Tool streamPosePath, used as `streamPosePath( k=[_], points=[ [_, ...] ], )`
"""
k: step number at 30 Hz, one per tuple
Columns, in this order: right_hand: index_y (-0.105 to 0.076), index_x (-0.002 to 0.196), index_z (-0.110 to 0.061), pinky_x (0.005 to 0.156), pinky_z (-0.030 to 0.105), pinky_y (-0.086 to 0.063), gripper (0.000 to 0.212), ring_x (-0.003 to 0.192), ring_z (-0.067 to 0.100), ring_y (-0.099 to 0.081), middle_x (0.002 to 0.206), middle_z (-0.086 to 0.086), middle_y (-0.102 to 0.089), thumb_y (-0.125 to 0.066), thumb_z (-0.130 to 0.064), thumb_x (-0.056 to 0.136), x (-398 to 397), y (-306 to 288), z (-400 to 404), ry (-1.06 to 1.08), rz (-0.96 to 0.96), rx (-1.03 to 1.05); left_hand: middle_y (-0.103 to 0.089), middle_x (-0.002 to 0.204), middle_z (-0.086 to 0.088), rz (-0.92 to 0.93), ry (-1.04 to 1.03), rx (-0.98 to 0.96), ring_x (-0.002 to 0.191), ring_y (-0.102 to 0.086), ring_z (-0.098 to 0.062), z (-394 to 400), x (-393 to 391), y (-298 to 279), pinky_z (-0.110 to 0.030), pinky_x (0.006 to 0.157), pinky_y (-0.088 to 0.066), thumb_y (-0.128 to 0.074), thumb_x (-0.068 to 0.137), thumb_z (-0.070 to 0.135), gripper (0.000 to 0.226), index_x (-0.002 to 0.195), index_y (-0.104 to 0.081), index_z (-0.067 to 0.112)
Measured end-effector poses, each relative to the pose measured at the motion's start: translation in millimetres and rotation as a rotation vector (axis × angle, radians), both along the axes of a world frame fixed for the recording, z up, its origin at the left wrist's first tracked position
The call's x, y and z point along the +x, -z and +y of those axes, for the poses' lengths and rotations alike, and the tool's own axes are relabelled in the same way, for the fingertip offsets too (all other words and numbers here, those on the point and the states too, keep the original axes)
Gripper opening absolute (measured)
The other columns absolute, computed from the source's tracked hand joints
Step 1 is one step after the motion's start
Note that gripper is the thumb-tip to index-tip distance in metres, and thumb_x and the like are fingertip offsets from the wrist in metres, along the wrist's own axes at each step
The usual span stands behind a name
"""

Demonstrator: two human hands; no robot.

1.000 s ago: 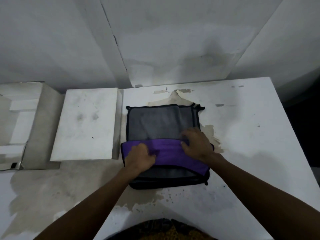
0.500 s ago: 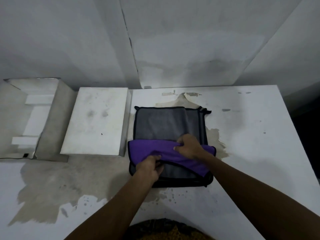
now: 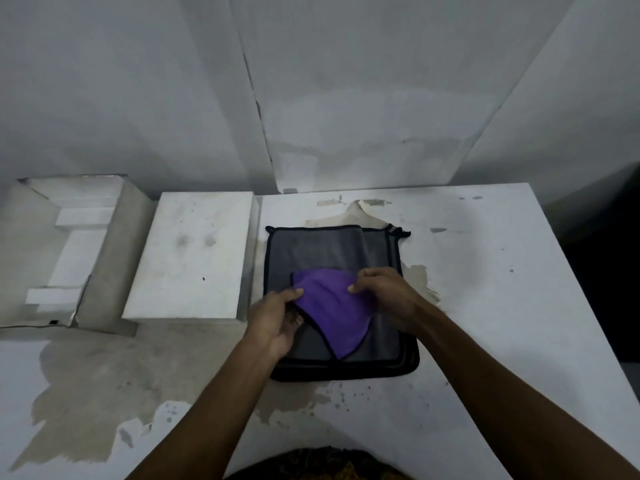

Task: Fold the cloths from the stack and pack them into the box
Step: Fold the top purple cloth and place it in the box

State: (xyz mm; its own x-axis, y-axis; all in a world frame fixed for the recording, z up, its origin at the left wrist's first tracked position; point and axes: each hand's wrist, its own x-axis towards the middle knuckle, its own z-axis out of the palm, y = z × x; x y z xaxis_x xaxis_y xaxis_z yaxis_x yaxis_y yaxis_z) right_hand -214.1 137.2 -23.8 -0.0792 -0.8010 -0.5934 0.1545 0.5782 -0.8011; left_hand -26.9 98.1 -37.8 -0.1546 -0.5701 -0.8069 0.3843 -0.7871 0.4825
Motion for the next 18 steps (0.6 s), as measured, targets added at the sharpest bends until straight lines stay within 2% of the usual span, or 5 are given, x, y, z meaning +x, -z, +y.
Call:
streamPosePath(
  k=[3, 5, 7, 12, 18],
  points=[
    [-0.047, 0.038, -0.019, 0.049, 0.019, -0.034, 0.047, 0.048, 0.009, -0.044, 0.046, -0.003, -0.044, -0.058, 0.01, 0.074, 4, -7, 6, 0.074, -0.162, -0.066, -0.066, 0.086, -0.011, 0.023, 0.022, -0.171, 0.071, -0.066, -0.022, -11, 5, -23, -0.034, 0.061, -0.055, -0.061, 0.078, -0.008, 0.035, 0.098, -0.049, 0.018],
    [-0.05, 0.05, -0.013, 0.061, 0.027, -0.038, 0.029, 0.061, 0.016, -0.048, 0.059, 0.006, -0.048, -0.069, -0.004, 0.07, 11, -12, 8, 0.122, -0.243, -0.141, -0.066, 0.09, -0.01, -0.004, 0.084, -0.265, 0.075, -0.064, -0.025, -15, 7, -43, -0.04, 0.065, -0.054, -0.059, 0.081, -0.008, 0.038, 0.102, -0.048, 0.02],
    [-0.049, 0.054, -0.011, 0.062, 0.029, -0.04, 0.033, 0.062, 0.017, -0.05, 0.063, 0.01, -0.05, -0.081, -0.016, 0.06, 17, -18, 8, 0.164, -0.268, -0.187, -0.064, 0.095, -0.013, -0.056, 0.176, -0.353, 0.075, -0.064, -0.026, -18, 9, -60, -0.042, 0.067, -0.054, -0.056, 0.084, -0.008, 0.036, 0.107, -0.048, 0.019],
    [-0.045, 0.051, -0.012, 0.044, 0.017, -0.041, 0.039, 0.044, 0.006, -0.05, 0.043, -0.006, -0.052, -0.074, 0.01, 0.065, 27, -42, 10, 0.35, -0.108, -0.345, -0.064, 0.09, -0.019, -0.181, 0.302, -0.46, 0.065, -0.062, -0.021, -25, 19, -92, -0.026, 0.053, -0.052, -0.062, 0.083, -0.006, 0.028, 0.103, -0.056, 0.012],
    [-0.065, 0.095, -0.007, 0.059, 0.019, -0.054, 0.03, 0.073, 0.007, -0.069, 0.078, -0.007, -0.073, -0.073, 0.008, 0.071, 42, -65, 19, 0.397, 0.048, -0.45, -0.066, 0.078, -0.015, -0.151, 0.23, -0.462, 0.059, -0.064, -0.017, -31, 34, -108, -0.021, 0.053, -0.053, -0.068, 0.077, -0.009, 0.014, 0.086, -0.066, 0.003]
  ],
)
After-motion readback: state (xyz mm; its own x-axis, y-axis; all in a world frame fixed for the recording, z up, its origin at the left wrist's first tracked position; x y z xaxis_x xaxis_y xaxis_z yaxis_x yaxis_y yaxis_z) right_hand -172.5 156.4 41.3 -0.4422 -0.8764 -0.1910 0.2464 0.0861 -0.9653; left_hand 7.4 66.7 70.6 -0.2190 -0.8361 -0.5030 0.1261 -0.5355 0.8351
